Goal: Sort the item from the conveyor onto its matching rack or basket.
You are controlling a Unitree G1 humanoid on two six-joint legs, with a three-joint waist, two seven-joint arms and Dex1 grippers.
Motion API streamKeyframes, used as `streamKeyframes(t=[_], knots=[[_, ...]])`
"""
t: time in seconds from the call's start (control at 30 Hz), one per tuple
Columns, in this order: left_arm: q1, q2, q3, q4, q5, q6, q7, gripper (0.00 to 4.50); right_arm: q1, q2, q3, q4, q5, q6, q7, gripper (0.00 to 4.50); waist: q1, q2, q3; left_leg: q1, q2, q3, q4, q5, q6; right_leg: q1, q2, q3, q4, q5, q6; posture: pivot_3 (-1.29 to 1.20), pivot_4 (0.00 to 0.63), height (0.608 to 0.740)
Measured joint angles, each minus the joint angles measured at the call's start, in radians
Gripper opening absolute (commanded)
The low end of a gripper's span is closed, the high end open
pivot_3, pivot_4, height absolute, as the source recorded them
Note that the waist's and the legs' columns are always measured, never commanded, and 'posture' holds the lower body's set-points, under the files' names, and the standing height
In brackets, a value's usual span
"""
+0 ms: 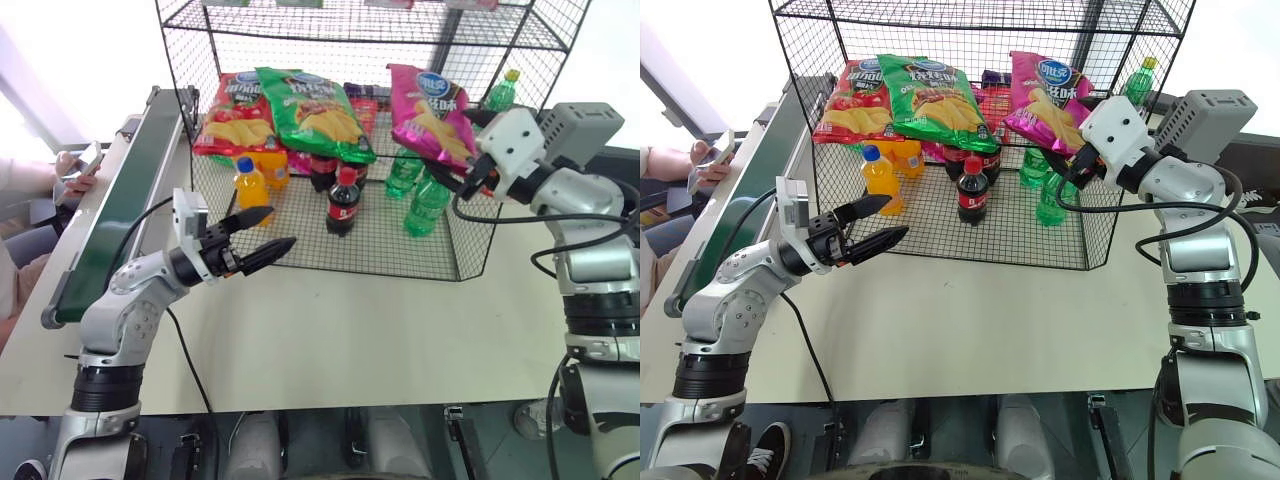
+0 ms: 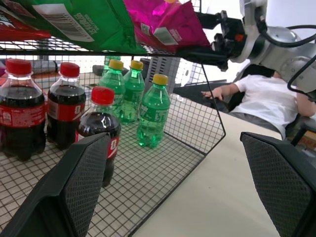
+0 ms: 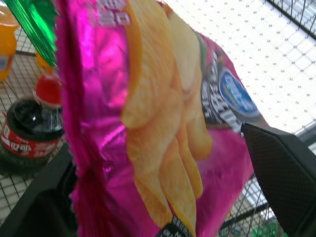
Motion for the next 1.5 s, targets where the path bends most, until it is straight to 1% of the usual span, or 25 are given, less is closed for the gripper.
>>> streamKeyframes(t=[0.07,0.13,0.23,0.27,0.33,0.57,0.7,0.8,0.9,1.03,1.2,1.33,1.5], knots=[[0.0,0.0,0.0,0.0,0.003,0.0,0.0,4.5,0.0,0.0,0.001,0.0,-0.007,-0.022,-0.003,2.65,0.0,0.0,0.0,0.0,0.0,0.0,0.0,0.0,0.0,0.0,0.0,0.0,0.0,0.0,0.0,0.0,0.15,0.74],[0.0,0.0,0.0,0.0,0.008,-0.001,0.0,4.5,0.0,0.0,0.003,0.001,-0.021,-0.044,-0.012,1.81,0.0,0.0,0.0,0.0,0.0,0.0,0.0,0.0,0.0,0.0,0.0,0.0,0.0,0.0,0.0,0.0,0.15,0.74],[0.0,0.0,0.0,-0.001,0.008,-0.001,0.0,4.5,0.0,-0.002,0.013,0.008,-0.044,-0.091,-0.022,0.32,-0.001,0.0,0.0,0.0,0.0,0.0,0.0,0.0,0.0,0.0,0.0,0.0,0.0,0.0,0.0,0.0,0.15,0.74],[0.0,0.0,0.0,-0.002,0.008,-0.001,0.001,4.5,0.0,-0.009,0.021,0.019,-0.065,-0.124,-0.027,0.02,-0.001,0.0,0.0,0.0,0.0,0.0,0.0,0.0,0.0,0.0,0.0,0.0,0.0,0.0,0.0,0.0,0.15,0.74],[0.0,0.0,0.0,-0.003,0.009,-0.001,0.001,4.5,0.0,-0.025,0.034,0.037,-0.098,-0.166,-0.033,0.02,-0.001,0.0,0.0,0.0,0.0,0.0,0.0,0.0,0.0,0.0,0.0,0.0,0.0,0.0,0.0,0.0,0.15,0.74],[0.0,-0.002,-0.002,-0.027,0.01,0.0,0.014,4.5,-0.053,-0.077,0.097,0.152,-0.301,-0.283,-0.158,0.02,-0.001,0.0,0.0,0.0,0.0,0.001,0.0,0.0,0.0,-0.001,0.0,0.001,0.0,0.0,0.0,0.0,0.15,0.74],[-0.002,-0.005,-0.007,-0.038,0.009,0.004,0.025,4.5,-0.073,-0.082,0.125,0.191,-0.366,-0.333,-0.201,0.02,-0.002,0.0,0.0,0.0,0.0,0.001,0.0,0.0,0.0,-0.001,0.0,0.001,0.0,0.0,0.0,0.0,0.15,0.74],[-0.002,-0.005,-0.007,-0.038,0.009,0.005,0.029,4.5,-0.076,-0.083,0.131,0.219,-0.38,-0.355,-0.214,0.02,-0.001,0.0,0.0,0.0,0.0,0.001,0.0,0.0,0.0,-0.001,0.0,0.001,0.0,0.0,0.0,0.0,0.15,0.74],[-0.002,-0.004,-0.007,-0.038,0.009,0.005,0.028,4.5,-0.076,-0.083,0.131,0.237,-0.369,-0.358,-0.208,1.12,-0.001,0.0,0.0,0.0,0.0,0.001,0.0,0.0,0.0,-0.001,0.0,0.001,0.0,0.0,0.0,0.0,0.15,0.74],[-0.001,-0.004,-0.007,-0.038,0.01,0.004,0.026,4.5,-0.076,-0.085,0.121,0.248,-0.33,-0.366,-0.189,2.98,-0.001,0.0,0.0,0.0,0.0,0.001,0.0,0.0,0.0,-0.001,0.0,0.001,0.0,0.0,0.0,0.0,0.15,0.74],[0.013,-0.004,-0.008,-0.037,0.012,-0.001,0.007,4.5,-0.074,-0.109,0.089,0.239,-0.233,-0.359,-0.107,2.98,-0.001,0.0,0.0,0.0,0.0,0.001,0.0,0.0,0.0,-0.001,0.0,0.001,0.0,0.0,0.0,0.0,0.15,0.74],[0.018,-0.002,-0.009,-0.035,0.02,-0.008,-0.003,4.5,-0.034,-0.113,0.065,0.184,-0.118,-0.31,-0.007,2.98,-0.001,0.0,0.0,0.0,0.0,0.001,0.0,0.0,0.0,-0.001,0.0,0.001,0.0,0.0,0.0,0.0,0.15,0.74],[0.024,-0.001,-0.009,-0.033,0.031,-0.022,-0.007,4.5,0.022,-0.099,-0.032,0.067,0.088,-0.212,0.063,2.98,0.001,0.0,0.0,0.0,0.0,0.001,0.0,0.0,0.0,-0.001,0.0,0.001,0.0,0.0,0.0,0.0,0.15,0.74]])
